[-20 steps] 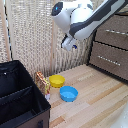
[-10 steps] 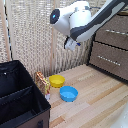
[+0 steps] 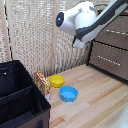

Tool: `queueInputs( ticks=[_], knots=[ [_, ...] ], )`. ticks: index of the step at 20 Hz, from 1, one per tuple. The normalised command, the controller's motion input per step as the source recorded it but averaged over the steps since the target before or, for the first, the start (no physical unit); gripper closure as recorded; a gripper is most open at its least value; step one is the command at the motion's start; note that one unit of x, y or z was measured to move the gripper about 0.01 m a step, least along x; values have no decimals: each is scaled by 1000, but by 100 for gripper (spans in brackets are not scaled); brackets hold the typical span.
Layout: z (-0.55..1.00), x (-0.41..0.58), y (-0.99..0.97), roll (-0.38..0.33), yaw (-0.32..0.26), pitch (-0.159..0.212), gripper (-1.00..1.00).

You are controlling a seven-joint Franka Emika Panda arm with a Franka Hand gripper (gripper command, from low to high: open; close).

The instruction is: Kindly move your gripper toward the top drawer's handle. With caution, hold the handle robustly using your gripper and pull open the top drawer. Let the handle go. Relocate your gripper to the bowl placed in the background. Gently hold the bowl using your gripper. Bring the gripper and the bowl to the ajar drawer. Softly release the bowl into it.

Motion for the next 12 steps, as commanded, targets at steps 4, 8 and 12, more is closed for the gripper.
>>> queueInputs(
  ticks=[4, 8, 12],
  knots=[
    [39, -36, -845, -90, 77, -42, -100],
    [117, -60, -783, -143, 30, -25, -100],
    [141, -35, -693, -159, 26, -16, -100]
  ],
)
